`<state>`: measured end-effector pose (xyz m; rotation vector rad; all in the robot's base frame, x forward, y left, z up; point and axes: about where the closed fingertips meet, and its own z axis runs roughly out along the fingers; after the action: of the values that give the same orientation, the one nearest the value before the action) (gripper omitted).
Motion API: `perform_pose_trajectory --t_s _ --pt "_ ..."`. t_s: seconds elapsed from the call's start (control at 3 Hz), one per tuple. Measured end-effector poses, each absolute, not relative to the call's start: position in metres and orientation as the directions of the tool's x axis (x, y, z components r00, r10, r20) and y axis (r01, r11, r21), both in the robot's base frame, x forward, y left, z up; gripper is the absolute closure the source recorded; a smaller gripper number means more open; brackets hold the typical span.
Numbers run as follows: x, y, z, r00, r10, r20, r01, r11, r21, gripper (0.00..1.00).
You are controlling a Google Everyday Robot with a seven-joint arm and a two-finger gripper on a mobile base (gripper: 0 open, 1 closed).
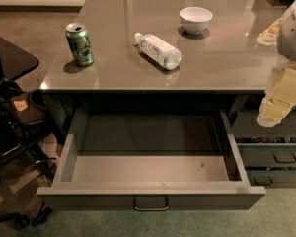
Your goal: Close top drawer
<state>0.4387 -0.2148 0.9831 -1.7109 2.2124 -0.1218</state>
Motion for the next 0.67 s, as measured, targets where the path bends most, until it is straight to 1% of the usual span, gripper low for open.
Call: perform_pose_trajectory --t_s 0.33,0.67 --pt "0.439 -0.215 0.983 -0.217 -0.953 -0.214 -0.923 0.271 -0.272 0.00" --pt "0.430 -0.219 0.962 -0.209 -0.949 -0.235 -0.926 0.270 -0.265 0.00"
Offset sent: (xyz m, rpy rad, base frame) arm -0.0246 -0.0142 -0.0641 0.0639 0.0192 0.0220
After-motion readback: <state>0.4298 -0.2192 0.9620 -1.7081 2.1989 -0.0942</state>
